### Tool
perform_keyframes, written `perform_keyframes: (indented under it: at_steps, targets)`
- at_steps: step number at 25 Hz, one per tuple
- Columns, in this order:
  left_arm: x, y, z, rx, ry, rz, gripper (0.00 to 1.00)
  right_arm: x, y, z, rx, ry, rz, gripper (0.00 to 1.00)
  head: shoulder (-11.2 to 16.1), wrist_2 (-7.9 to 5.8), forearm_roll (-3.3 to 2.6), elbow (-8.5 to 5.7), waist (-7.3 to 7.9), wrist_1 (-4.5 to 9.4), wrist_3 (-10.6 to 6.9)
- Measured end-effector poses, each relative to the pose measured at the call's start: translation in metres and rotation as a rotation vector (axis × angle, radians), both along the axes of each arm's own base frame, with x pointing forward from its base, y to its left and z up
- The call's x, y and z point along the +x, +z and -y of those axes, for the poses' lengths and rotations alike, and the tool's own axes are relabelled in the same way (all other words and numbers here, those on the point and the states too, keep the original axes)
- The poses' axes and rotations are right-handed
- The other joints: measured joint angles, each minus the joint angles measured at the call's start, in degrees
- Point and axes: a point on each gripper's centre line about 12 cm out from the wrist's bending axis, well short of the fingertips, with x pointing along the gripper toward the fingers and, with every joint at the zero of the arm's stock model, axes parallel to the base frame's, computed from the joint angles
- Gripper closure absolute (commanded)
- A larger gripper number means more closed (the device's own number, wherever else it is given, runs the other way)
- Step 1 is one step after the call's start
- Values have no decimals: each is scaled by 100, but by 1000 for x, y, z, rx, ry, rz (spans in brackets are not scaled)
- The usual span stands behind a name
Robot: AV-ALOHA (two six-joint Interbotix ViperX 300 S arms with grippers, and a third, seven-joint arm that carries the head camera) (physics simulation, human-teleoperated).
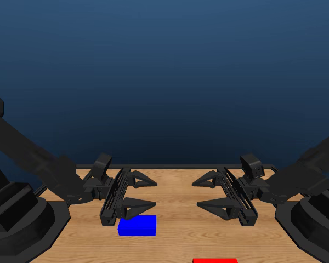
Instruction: Insert peg into socket
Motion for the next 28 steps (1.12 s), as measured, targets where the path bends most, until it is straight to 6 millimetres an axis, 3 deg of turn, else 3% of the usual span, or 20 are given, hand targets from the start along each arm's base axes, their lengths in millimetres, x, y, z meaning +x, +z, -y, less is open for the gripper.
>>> perform_keyframes:
  at_steps: [3,5,8,12,18,28]
  targets:
    - [4,8,8,-50,-16,51,0,-4,-9,0,96,-55,-53,0,2,41,8,-139,0,495,-10]
    - [5,7,10,-74,-24,72,0,-7,-14,1,133,-78,-80,0,1,43,1,-175,-18,688,-35]
    - [6,3,11,-95,-31,87,0,-8,-18,-1,153,-85,-108,0,28,50,-11,-195,-50,865,-71]
    - [7,-5,6,-122,13,38,0,-8,-21,-7,157,-75,-136,0,143,71,-12,-230,-80,965,-74]
    - [-10,-38,-3,-181,95,-166,0,-1,-36,-21,170,-45,-195,0,452,154,1,-319,-114,1045,-56]
    - [-32,-83,-4,-267,120,-385,0,2,-45,-35,200,-17,-223,0,899,288,38,-499,-66,1076,-234]
